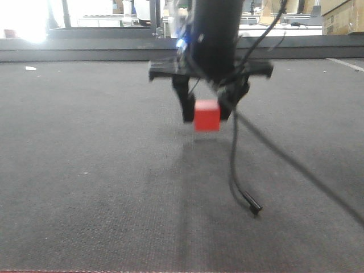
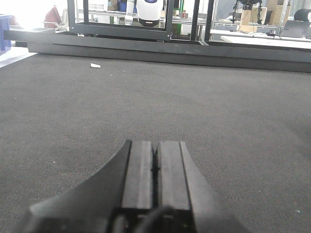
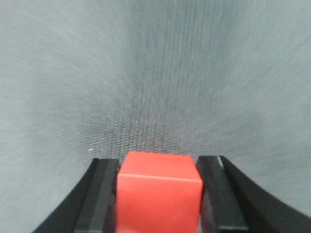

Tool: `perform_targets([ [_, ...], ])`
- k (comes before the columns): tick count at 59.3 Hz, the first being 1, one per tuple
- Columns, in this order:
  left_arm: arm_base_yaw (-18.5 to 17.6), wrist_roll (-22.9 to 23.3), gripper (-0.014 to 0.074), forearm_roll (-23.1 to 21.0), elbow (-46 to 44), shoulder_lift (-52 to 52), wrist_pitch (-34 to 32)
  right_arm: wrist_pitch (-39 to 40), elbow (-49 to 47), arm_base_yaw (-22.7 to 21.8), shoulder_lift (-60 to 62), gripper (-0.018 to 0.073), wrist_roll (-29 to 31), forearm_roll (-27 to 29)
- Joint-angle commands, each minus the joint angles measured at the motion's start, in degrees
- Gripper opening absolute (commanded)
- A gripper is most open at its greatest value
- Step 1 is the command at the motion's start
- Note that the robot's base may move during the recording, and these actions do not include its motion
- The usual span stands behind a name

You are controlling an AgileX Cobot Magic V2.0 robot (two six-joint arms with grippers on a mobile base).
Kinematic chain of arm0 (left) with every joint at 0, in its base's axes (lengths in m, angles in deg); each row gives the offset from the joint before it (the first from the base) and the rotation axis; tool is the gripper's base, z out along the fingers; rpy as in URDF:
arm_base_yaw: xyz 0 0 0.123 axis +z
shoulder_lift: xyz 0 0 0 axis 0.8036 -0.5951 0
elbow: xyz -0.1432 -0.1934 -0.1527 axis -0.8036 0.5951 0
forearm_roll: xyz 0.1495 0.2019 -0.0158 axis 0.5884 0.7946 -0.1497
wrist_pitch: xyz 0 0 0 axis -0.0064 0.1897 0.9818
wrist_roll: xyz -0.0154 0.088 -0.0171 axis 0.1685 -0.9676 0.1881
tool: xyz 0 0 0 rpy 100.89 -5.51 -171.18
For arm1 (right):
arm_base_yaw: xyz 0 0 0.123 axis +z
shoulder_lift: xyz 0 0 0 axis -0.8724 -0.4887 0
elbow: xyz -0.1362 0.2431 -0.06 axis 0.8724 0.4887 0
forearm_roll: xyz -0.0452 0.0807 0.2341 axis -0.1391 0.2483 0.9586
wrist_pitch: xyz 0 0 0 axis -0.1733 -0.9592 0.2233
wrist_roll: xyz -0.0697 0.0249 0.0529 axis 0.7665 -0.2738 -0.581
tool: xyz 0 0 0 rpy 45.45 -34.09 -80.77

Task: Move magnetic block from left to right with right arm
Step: 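Lift the red cube in the right gripper off the table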

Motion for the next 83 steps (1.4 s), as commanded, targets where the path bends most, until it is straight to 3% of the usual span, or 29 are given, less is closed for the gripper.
perform_targets([
  [1, 0.13, 0.25, -0.0116, 0.00, 0.59, 0.85, -5.15, 0.66, -1.96, -1.95, 6.62, 0.0217, 5.82, -1.00],
  [14, 0.13, 0.25, -0.0116, 0.00, 0.59, 0.85, -5.15, -1.34, 2.12, -6.88, 14.29, 0.0217, 15.47, -1.00],
  [35, 0.13, 0.25, -0.0115, 0.00, 0.59, 0.85, -5.15, 10.37, 27.36, -13.16, 36.61, 0.0217, 16.36, -1.00],
  [61, 0.13, 0.25, -0.0116, 0.00, 0.59, 0.85, -5.15, 17.72, 52.26, -13.03, 65.03, 0.0217, 16.75, -1.06],
  [83, 0.13, 0.25, -0.0116, 0.00, 0.59, 0.85, -5.15, 15.81, 57.85, -12.96, 88.17, 0.0217, 21.92, -1.06],
])
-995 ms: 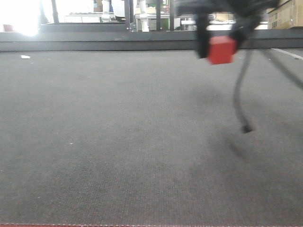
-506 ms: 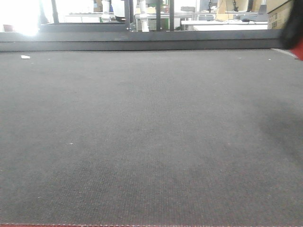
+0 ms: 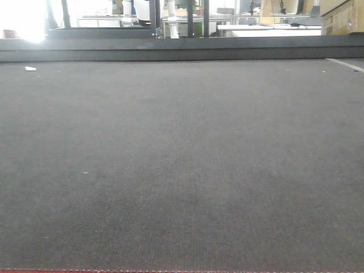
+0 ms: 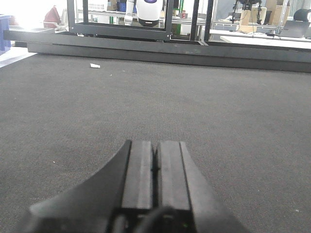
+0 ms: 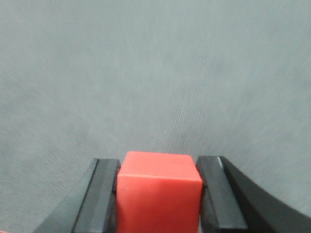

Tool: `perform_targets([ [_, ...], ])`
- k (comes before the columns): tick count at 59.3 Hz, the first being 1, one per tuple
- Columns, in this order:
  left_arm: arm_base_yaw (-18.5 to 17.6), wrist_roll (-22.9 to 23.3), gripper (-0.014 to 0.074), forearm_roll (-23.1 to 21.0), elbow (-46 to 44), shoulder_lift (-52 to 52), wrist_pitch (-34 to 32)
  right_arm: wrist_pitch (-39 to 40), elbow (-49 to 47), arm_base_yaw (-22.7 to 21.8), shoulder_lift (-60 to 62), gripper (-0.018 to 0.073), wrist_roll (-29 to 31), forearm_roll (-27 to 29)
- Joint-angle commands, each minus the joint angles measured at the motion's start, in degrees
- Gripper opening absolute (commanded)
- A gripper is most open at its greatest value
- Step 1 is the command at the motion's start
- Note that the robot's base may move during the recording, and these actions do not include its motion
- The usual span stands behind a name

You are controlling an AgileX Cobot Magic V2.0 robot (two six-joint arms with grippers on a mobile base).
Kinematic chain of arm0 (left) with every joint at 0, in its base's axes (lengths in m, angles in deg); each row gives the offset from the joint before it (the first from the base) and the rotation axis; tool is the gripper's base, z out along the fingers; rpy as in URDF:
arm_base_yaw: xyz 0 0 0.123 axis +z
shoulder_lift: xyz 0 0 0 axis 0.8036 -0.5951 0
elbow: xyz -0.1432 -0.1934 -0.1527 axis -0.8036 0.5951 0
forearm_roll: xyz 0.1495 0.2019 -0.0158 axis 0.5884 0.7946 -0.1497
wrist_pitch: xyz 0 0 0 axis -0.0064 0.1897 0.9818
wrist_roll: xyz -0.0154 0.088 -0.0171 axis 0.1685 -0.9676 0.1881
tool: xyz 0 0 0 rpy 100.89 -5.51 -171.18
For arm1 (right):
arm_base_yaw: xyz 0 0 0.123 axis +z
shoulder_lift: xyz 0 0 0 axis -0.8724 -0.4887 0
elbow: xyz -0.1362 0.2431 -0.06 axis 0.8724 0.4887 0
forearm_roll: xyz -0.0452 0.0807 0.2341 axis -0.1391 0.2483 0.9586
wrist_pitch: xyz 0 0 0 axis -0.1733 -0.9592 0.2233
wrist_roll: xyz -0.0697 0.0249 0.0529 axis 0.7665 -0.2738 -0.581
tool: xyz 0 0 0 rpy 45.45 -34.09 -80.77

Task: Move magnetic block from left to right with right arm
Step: 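Lift the red cube in the right gripper off the table, then hold the red cube in the right gripper and start driving away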

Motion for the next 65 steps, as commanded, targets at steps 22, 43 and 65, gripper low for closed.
perform_targets([
  [22, 0.13, 0.25, -0.0116, 0.00, 0.59, 0.85, -5.15, 3.99, -1.38, -0.03, 20.30, 0.0217, 4.14, -1.06],
  [43, 0.13, 0.25, -0.0116, 0.00, 0.59, 0.85, -5.15, 4.49, -1.38, -0.03, 22.36, 0.0217, 4.08, -0.90],
  [65, 0.13, 0.25, -0.0116, 0.00, 0.59, 0.85, -5.15, 4.10, -1.38, -0.03, 22.36, 0.0217, 4.08, -0.69],
])
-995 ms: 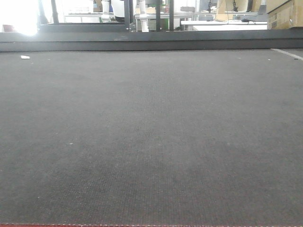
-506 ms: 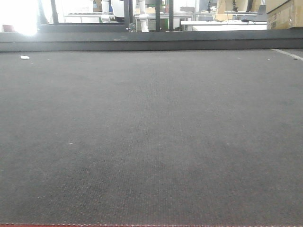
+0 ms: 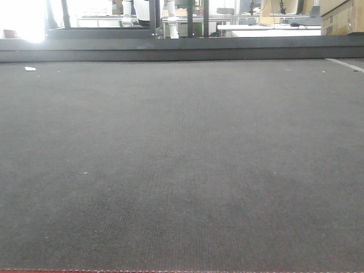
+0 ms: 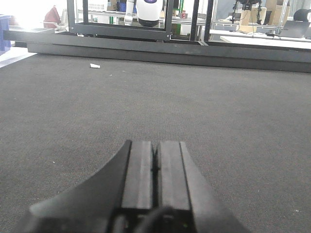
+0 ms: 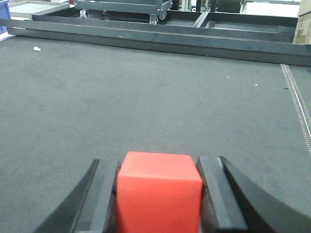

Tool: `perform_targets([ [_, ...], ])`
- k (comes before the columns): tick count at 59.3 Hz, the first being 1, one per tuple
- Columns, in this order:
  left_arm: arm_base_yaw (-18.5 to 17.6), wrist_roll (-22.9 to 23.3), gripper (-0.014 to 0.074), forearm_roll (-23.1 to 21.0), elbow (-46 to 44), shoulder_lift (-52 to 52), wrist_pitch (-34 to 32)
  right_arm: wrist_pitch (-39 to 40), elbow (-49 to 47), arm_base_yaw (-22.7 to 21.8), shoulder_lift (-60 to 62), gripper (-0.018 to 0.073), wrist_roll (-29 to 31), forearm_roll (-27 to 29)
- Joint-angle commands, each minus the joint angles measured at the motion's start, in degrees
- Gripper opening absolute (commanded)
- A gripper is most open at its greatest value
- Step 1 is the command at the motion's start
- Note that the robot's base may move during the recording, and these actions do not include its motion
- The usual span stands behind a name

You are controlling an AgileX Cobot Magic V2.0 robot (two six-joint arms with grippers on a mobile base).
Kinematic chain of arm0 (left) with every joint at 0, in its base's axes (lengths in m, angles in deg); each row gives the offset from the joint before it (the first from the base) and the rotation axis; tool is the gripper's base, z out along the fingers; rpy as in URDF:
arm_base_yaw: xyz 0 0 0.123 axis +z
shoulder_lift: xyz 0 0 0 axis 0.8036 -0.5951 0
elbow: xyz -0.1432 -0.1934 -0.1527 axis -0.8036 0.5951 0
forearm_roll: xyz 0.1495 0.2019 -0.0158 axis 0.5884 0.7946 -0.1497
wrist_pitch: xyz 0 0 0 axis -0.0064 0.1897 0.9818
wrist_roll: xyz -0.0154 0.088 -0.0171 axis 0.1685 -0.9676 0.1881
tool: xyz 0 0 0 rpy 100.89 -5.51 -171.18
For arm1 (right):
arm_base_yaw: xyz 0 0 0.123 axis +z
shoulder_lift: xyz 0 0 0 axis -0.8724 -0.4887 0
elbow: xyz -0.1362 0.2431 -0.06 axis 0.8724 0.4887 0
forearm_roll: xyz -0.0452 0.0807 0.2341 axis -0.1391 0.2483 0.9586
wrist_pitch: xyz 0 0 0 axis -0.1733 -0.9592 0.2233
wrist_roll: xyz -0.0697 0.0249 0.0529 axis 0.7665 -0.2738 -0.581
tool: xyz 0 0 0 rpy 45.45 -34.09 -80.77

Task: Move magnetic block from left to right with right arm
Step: 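Hold the red cube in the right gripper and start driving away, then drive past the red-framed table carrying the cube in the right gripper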

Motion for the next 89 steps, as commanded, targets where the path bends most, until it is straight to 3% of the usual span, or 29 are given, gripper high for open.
perform_targets([
  [1, 0.13, 0.25, -0.0116, 0.00, 0.59, 0.85, -5.15, 5.03, -1.46, -0.03, -0.84, 0.0217, 0.57, -0.69],
  [89, 0.13, 0.25, -0.0116, 0.00, 0.59, 0.85, -5.15, 5.03, -1.46, -0.03, -0.84, 0.0217, 0.57, -0.69],
])
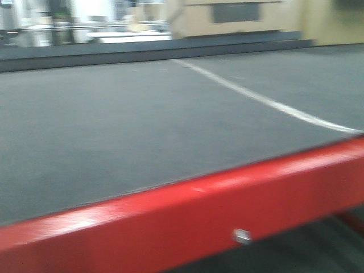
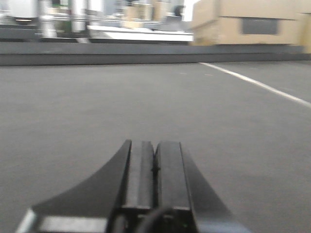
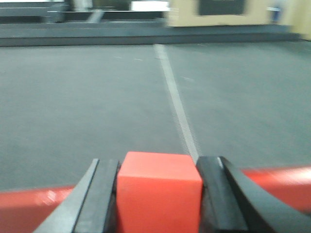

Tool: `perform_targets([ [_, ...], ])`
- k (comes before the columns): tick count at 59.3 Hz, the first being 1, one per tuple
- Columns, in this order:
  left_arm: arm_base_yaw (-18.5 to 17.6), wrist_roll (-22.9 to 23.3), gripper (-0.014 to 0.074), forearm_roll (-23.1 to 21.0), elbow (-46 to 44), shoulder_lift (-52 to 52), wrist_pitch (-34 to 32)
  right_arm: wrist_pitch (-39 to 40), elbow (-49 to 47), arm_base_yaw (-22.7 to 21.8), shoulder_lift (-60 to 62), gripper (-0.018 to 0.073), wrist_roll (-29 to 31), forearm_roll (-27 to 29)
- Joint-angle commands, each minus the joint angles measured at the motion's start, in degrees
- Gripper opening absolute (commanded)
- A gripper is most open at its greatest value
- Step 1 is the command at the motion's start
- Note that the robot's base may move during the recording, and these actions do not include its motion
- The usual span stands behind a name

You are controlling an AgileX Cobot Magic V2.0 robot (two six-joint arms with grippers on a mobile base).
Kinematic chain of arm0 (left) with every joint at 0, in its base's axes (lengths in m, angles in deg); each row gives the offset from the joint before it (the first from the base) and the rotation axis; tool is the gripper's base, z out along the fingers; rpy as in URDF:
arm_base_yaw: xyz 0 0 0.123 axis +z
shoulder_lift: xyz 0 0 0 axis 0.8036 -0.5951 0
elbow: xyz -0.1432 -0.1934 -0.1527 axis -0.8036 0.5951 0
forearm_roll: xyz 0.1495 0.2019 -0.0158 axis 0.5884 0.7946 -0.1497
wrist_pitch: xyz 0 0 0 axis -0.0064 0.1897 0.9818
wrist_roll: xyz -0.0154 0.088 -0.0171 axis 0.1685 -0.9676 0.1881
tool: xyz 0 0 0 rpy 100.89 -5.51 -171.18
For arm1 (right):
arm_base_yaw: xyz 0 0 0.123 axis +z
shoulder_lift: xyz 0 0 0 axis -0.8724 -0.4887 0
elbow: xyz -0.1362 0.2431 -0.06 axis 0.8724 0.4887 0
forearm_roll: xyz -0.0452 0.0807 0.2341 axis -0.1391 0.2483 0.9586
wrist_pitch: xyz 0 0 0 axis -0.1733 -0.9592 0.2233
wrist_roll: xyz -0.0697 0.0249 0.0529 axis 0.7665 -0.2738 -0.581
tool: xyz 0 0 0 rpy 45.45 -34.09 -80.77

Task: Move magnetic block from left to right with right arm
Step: 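Drive past the red-framed table carrying the cube in the right gripper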

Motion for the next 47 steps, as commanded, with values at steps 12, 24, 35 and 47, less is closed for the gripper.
perform_targets([
  [12, 0.13, 0.25, -0.0116, 0.00, 0.59, 0.85, -5.15, 5.03, -1.46, -0.03, -0.84, 0.0217, 0.57, -0.69],
  [24, 0.13, 0.25, -0.0116, 0.00, 0.59, 0.85, -5.15, 5.03, -1.46, -0.03, -0.84, 0.0217, 0.57, -0.69],
  [35, 0.13, 0.25, -0.0116, 0.00, 0.59, 0.85, -5.15, 5.03, -1.46, -0.03, -0.84, 0.0217, 0.57, -0.69],
  [47, 0.13, 0.25, -0.0116, 0.00, 0.59, 0.85, -5.15, 5.03, -1.46, -0.03, -0.84, 0.0217, 0.57, -0.69],
])
